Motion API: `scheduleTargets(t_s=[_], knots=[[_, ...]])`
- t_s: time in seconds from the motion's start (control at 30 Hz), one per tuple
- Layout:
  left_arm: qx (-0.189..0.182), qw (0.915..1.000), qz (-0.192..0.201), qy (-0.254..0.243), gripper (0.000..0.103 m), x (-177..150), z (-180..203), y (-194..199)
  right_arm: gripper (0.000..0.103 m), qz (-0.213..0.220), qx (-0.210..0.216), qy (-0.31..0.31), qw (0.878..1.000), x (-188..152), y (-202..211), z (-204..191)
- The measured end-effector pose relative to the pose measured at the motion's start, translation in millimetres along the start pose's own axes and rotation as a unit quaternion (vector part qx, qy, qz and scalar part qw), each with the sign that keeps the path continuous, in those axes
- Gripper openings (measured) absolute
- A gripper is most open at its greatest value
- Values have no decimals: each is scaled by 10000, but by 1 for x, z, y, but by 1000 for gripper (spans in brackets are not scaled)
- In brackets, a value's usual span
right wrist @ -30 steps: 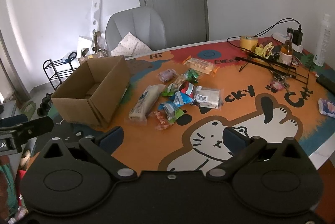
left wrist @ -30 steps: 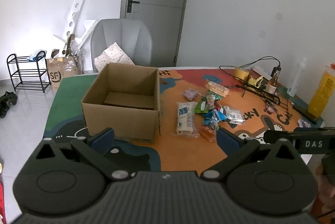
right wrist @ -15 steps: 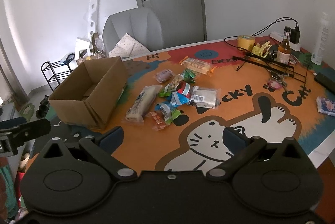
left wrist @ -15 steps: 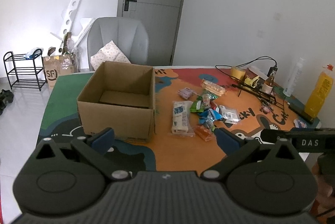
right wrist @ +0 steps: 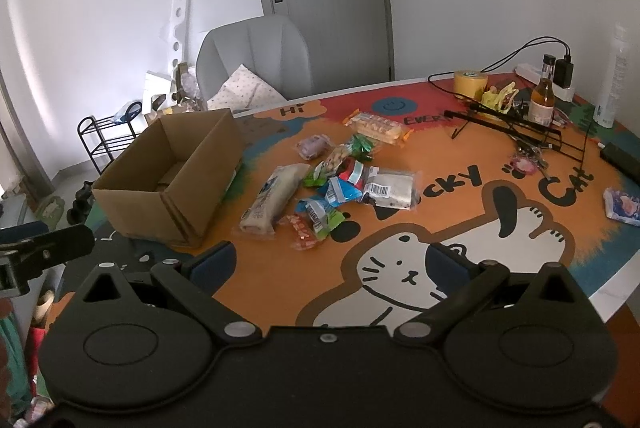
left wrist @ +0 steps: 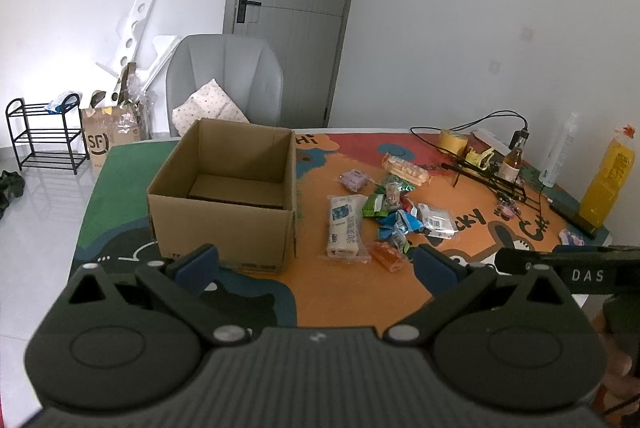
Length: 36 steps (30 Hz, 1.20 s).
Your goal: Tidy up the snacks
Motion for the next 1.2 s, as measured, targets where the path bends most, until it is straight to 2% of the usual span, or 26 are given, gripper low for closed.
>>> scheduleTargets(t_s=[0.83,1.2], knots=[[-85,9999,68,-40,103,3,4,1,103,38,0,6,10000,1,-2,2],[-83,9999,83,-17,103,10,9,-28,103,116,-55,-230,9997,-4,-22,20]])
Point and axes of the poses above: each gripper's, at about its wrist camera, not at the fingertips, and y roughly against the way its jaws point, z to its right, x to its top, the point moved 8 cm from there along -y, roughly the way its jaws point, and after that the axes turned 10 degrees about x, right-handed, at the moved point
